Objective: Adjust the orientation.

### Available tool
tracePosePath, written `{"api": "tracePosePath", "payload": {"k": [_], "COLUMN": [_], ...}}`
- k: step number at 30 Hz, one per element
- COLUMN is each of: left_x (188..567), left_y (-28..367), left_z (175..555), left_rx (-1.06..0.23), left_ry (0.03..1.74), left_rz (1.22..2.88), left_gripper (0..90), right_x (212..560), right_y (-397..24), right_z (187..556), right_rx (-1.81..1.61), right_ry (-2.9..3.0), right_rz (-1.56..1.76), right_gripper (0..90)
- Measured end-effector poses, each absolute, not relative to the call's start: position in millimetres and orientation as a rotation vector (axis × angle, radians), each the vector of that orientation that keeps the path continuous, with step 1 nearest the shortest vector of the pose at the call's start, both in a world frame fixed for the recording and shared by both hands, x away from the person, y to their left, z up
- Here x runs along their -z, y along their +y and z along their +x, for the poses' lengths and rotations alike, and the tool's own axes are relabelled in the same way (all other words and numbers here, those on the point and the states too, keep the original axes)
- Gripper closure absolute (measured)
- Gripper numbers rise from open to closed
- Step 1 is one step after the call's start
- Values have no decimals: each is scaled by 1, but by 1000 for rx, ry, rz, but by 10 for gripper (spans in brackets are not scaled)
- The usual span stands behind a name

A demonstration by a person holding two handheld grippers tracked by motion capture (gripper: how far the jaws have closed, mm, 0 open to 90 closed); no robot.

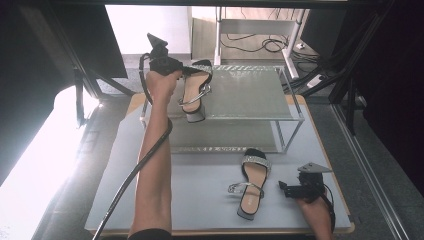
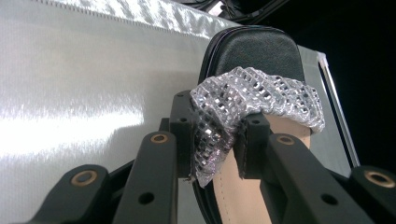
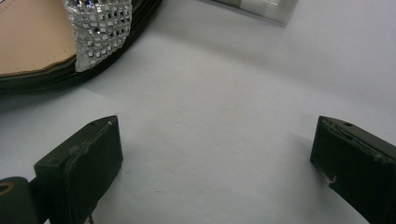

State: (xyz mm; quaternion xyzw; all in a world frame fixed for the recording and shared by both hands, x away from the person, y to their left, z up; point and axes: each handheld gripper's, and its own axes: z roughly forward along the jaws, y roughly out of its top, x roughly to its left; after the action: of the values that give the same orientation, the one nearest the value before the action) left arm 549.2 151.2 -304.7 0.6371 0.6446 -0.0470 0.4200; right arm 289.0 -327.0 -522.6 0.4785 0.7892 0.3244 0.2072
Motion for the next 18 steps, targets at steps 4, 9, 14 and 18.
{"api": "tracePosePath", "payload": {"k": [4,9,14,18], "left_x": [309,320,328,334], "left_y": [150,149,145,143], "left_z": [556,562,567,569], "left_rx": [107,105,91,87], "left_ry": [1629,1658,1669,1679], "left_rz": [1584,1577,1594,1608], "left_gripper": [728,727,726,719], "right_x": [523,523,523,523], "right_y": [-327,-327,-327,-327], "right_z": [289,289,289,289], "right_rx": [-904,-904,-904,-904], "right_ry": [2197,2198,2198,2198], "right_rz": [1335,1335,1335,1335], "right_gripper": [18,19,19,19]}}
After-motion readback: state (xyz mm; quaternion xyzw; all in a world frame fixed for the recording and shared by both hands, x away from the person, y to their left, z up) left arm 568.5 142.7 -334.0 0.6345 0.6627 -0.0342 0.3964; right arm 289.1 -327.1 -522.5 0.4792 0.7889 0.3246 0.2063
